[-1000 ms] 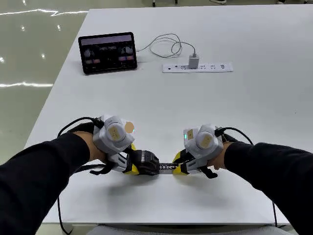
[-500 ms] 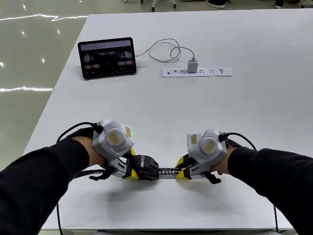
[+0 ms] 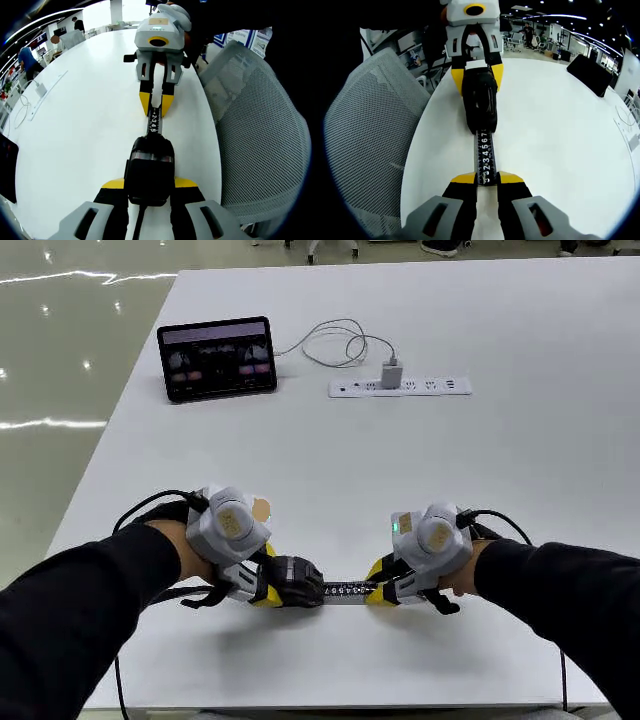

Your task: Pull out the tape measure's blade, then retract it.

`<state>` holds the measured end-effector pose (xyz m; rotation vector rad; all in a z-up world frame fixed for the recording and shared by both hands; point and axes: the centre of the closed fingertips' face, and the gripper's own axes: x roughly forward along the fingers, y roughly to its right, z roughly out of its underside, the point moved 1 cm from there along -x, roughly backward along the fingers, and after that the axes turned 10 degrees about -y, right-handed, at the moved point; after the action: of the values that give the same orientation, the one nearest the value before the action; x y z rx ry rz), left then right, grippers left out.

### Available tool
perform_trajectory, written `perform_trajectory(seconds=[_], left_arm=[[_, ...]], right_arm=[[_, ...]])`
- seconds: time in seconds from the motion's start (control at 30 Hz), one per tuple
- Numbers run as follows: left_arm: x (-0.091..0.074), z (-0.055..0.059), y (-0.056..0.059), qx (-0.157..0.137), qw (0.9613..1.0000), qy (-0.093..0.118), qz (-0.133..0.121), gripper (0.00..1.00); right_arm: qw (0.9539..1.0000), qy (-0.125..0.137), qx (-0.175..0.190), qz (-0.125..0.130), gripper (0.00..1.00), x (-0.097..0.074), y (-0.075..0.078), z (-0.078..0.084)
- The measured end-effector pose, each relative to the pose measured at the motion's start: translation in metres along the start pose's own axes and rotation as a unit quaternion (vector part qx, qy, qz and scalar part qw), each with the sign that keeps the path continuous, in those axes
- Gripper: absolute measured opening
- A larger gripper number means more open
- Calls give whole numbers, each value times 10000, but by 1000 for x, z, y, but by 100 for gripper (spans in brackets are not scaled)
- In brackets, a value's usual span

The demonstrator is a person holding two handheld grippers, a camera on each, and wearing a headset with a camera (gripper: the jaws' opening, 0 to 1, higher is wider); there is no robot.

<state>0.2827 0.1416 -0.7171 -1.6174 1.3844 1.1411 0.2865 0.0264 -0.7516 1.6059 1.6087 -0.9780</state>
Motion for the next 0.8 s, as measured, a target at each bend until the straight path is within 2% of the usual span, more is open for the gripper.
perform_trajectory(seconds=[0.8], left_arm=[[0,-1,0,6,10000,-2,-58,27]], right_arm=[[10000,-2,64,49,10,-5,2,10]])
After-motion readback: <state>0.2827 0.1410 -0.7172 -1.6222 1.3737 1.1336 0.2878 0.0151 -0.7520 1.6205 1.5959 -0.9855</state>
